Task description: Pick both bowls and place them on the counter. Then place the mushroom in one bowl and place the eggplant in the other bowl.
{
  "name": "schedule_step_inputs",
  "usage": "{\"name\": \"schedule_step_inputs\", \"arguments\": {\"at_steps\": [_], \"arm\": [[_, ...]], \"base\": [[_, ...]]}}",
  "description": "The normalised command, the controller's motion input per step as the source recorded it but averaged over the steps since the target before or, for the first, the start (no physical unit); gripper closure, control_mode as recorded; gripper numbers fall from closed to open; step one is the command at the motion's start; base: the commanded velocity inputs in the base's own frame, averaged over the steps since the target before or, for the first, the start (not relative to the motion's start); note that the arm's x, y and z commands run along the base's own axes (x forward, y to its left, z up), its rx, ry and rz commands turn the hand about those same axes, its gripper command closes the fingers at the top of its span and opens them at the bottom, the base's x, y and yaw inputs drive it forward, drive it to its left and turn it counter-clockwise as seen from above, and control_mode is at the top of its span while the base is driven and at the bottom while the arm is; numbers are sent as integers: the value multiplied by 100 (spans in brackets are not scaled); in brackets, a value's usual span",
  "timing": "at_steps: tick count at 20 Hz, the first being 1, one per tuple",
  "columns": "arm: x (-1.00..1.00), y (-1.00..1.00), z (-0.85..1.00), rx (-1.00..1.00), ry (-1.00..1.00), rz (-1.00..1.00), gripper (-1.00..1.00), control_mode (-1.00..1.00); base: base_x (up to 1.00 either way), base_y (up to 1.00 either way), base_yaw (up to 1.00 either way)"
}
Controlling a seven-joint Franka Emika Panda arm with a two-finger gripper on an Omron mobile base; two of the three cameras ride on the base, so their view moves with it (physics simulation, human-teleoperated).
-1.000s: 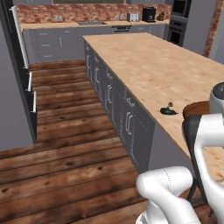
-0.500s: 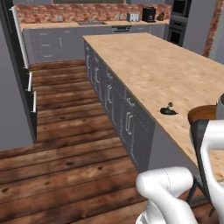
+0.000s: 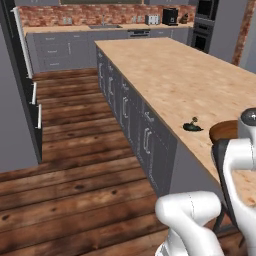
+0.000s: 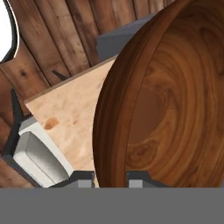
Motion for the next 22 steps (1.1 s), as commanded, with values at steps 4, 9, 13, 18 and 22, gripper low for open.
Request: {"name": "schedule_step_inputs", "arguments": {"at_steps": [4, 9, 13, 18, 22], "arm": [[49, -27, -25, 2, 0, 0, 100, -100], [43, -20, -32, 1, 0, 0, 100, -100], [49, -10, -44, 1, 1, 1, 100, -100], [53, -19, -43, 3, 1, 3, 100, -100], [49, -14, -31, 4, 2, 4, 100, -100]], "base": [[0, 0, 0], [0, 0, 0], [0, 0, 0], [0, 0, 0], [0, 0, 0]]}}
